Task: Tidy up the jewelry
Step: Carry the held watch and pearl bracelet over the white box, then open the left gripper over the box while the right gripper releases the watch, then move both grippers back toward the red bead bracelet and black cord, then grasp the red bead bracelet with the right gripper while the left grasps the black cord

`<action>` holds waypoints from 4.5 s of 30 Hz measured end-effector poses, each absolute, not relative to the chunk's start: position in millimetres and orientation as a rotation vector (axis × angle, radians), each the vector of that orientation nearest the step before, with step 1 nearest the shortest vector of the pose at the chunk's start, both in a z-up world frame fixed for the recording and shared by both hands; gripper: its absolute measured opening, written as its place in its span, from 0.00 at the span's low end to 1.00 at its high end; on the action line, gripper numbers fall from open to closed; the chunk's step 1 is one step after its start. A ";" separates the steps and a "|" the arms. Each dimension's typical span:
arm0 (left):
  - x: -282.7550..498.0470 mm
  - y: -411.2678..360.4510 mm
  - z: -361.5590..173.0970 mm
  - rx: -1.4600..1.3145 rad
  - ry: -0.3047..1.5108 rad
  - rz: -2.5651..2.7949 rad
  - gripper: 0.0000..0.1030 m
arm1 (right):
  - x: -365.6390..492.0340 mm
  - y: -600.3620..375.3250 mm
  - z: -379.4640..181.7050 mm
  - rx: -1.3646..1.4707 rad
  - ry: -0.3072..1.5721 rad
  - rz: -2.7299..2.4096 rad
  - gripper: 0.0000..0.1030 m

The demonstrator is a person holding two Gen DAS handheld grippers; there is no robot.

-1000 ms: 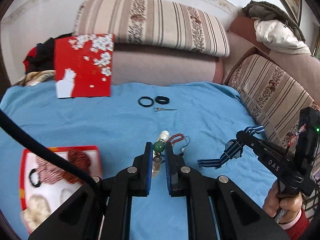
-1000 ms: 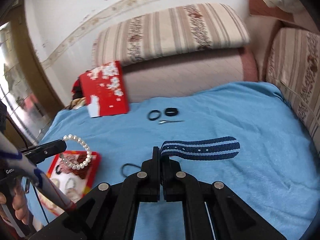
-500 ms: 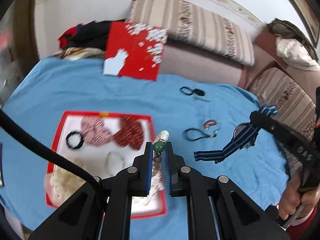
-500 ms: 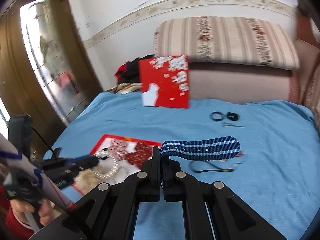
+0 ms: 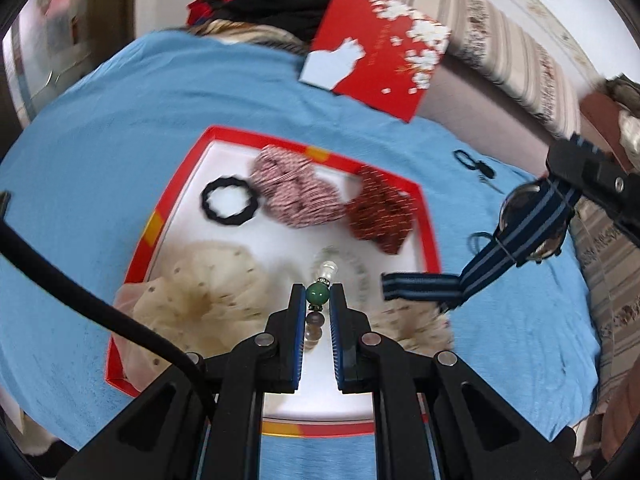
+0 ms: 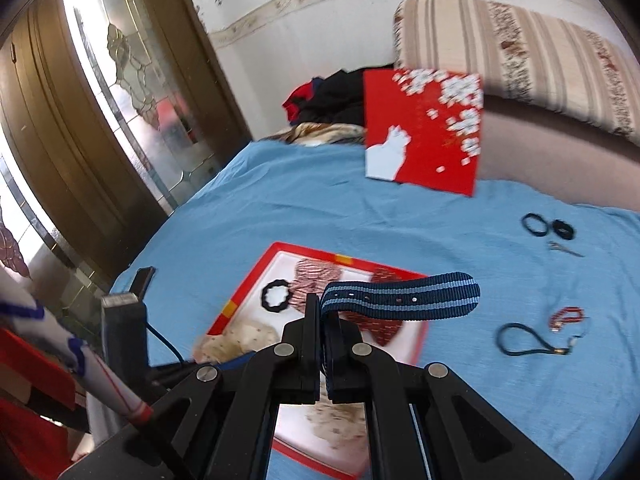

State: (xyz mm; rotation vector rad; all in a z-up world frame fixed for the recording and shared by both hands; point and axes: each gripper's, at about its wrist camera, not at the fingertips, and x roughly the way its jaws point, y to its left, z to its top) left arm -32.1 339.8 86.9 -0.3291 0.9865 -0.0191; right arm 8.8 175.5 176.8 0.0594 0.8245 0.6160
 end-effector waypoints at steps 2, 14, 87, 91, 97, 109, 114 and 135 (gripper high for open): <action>-30.8 348.3 80.5 -0.347 0.990 -0.014 0.11 | 13.8 187.8 170.7 0.057 0.843 0.627 0.02; -4.1 392.4 58.1 -0.444 1.003 0.026 0.11 | 11.1 208.0 134.2 0.103 0.942 0.707 0.02; -107.1 195.6 126.3 -0.069 0.935 0.128 0.48 | -42.4 -51.1 69.4 0.122 1.034 0.329 0.47; -85.7 179.7 115.8 -0.058 0.966 0.084 0.48 | -29.1 -82.8 58.2 0.172 1.045 0.279 0.47; -42.0 155.5 99.4 -0.087 1.009 -0.014 0.48 | -11.6 -112.3 46.6 0.222 1.043 0.228 0.47; 69.5 110.7 56.9 -0.139 1.071 -0.161 0.48 | 58.6 -133.0 55.0 0.295 0.970 0.213 0.47; 103.3 105.8 38.9 -0.194 1.101 -0.178 0.48 | 108.7 -122.9 61.0 0.269 0.966 0.224 0.47; 125.0 94.8 16.7 -0.238 1.113 -0.313 0.04 | 177.9 -75.1 17.6 -0.010 1.089 0.266 0.08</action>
